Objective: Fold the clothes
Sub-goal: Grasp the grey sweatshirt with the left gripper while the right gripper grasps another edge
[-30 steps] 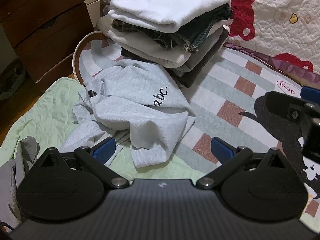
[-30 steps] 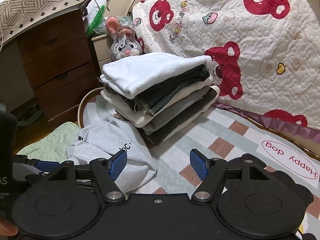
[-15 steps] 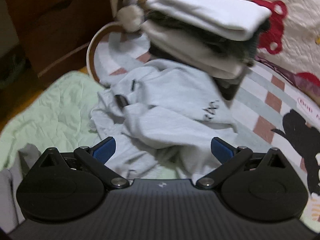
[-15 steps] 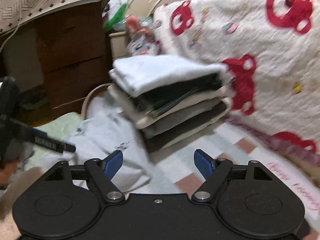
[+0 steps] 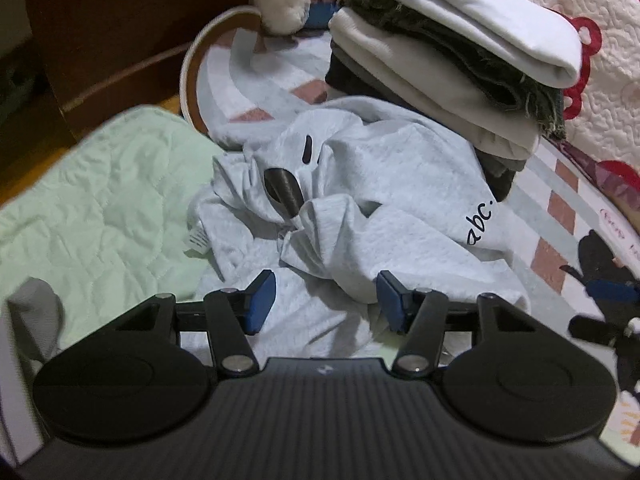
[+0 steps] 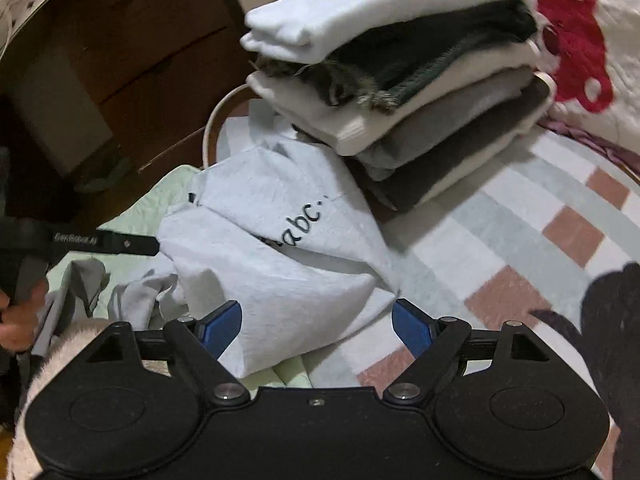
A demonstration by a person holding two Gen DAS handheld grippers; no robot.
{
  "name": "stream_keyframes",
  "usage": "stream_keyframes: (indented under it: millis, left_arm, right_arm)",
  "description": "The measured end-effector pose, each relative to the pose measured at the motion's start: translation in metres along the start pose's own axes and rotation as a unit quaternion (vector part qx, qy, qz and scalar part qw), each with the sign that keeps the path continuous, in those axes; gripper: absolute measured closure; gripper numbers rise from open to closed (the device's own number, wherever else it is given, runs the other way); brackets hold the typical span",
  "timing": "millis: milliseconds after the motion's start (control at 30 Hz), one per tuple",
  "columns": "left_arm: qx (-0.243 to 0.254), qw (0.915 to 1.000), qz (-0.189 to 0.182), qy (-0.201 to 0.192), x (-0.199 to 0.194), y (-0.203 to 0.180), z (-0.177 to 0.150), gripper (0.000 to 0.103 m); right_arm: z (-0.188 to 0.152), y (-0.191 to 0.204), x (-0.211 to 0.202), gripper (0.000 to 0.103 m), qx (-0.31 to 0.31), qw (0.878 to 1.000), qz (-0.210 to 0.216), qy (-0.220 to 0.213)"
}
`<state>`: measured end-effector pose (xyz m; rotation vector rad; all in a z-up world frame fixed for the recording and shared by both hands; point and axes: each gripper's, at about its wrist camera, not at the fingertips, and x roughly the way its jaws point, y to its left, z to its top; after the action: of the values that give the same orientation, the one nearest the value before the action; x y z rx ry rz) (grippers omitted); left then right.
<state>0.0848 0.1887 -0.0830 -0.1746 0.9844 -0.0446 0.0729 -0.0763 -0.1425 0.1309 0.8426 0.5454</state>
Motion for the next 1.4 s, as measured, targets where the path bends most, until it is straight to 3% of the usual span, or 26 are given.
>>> stream_keyframes:
  millis: [100,167,300,433,467,633,767,833,900,933,967,1000,1033,1067,1200,1267,1400]
  left_arm:
    - [-0.039,0.9987,-0.027,0.019,0.014,0.010,0.004,0.052]
    - [-0.040,0.9987,-0.023,0.022,0.023,0.009,0.005,0.057]
    - [-0.053,0.9984,0.002,0.020,0.035,0.009,0.010,0.056]
    - [-0.065,0.9958,0.060,-0.024,0.034,0.012,0.013,0.054]
    - [-0.069,0.9948,0.068,-0.032,0.034,0.014,0.013,0.052]
    - [-0.124,0.9920,0.019,-0.012,0.043,0.034,0.016,0.037]
    - [-0.139,0.9886,-0.048,0.032,0.061,0.043,0.013,0.017]
    - [-0.159,0.9829,-0.066,0.067,0.075,0.045,0.012,0.017]
    - [-0.171,0.9786,-0.076,0.086,0.085,0.048,0.011,0.016]
    - [-0.174,0.9775,-0.079,0.089,0.088,0.049,0.012,0.016]
    - [-0.177,0.9767,-0.081,0.091,0.091,0.049,0.012,0.016]
    - [-0.170,0.9780,-0.082,0.089,0.090,0.047,0.012,0.018]
    - [-0.164,0.9792,-0.083,0.086,0.090,0.045,0.012,0.023]
    - [-0.157,0.9805,-0.084,0.083,0.090,0.043,0.013,0.036]
    - [-0.144,0.9829,-0.098,0.060,0.081,0.035,0.012,0.069]
    - [-0.152,0.9807,-0.118,0.032,0.069,0.031,0.010,0.077]
    - [-0.136,0.9794,-0.149,0.001,0.046,0.012,0.006,0.083]
  right_arm:
    - [-0.006,0.010,0.006,0.017,-0.026,1.000,0.012,-0.002]
    - [-0.012,0.022,0.014,0.017,-0.061,0.998,0.012,0.000]
    - [-0.021,0.046,0.032,0.016,-0.141,0.990,-0.009,0.011]
    - [-0.018,0.049,0.057,0.015,-0.174,0.984,-0.034,0.018]
    - [-0.014,0.044,0.064,0.015,-0.164,0.985,-0.042,0.017]
    - [0.010,0.004,0.088,0.015,-0.061,0.995,-0.077,0.010]
    - [0.013,-0.036,0.108,0.006,0.054,0.997,-0.032,0.036]
    - [0.011,-0.041,0.121,0.006,0.058,0.997,-0.025,0.053]
    - [0.009,-0.038,0.124,0.006,0.050,0.998,-0.011,0.037]
    - [0.009,-0.035,0.121,0.010,0.048,0.999,0.008,0.023]
    - [0.009,-0.031,0.118,0.036,0.044,0.999,0.024,0.009]
    - [0.009,-0.027,0.114,0.073,0.040,0.999,0.036,-0.004]
    - [0.009,-0.023,0.109,0.085,0.038,0.998,0.045,-0.018]
    - [0.009,-0.019,0.101,0.087,0.039,0.997,0.051,-0.035]
    - [0.009,-0.005,0.055,0.090,0.047,0.990,0.081,-0.101]
    - [0.008,0.001,0.032,0.090,0.044,0.989,0.077,-0.123]
    - [0.006,0.010,-0.012,0.090,0.026,0.986,0.047,-0.160]
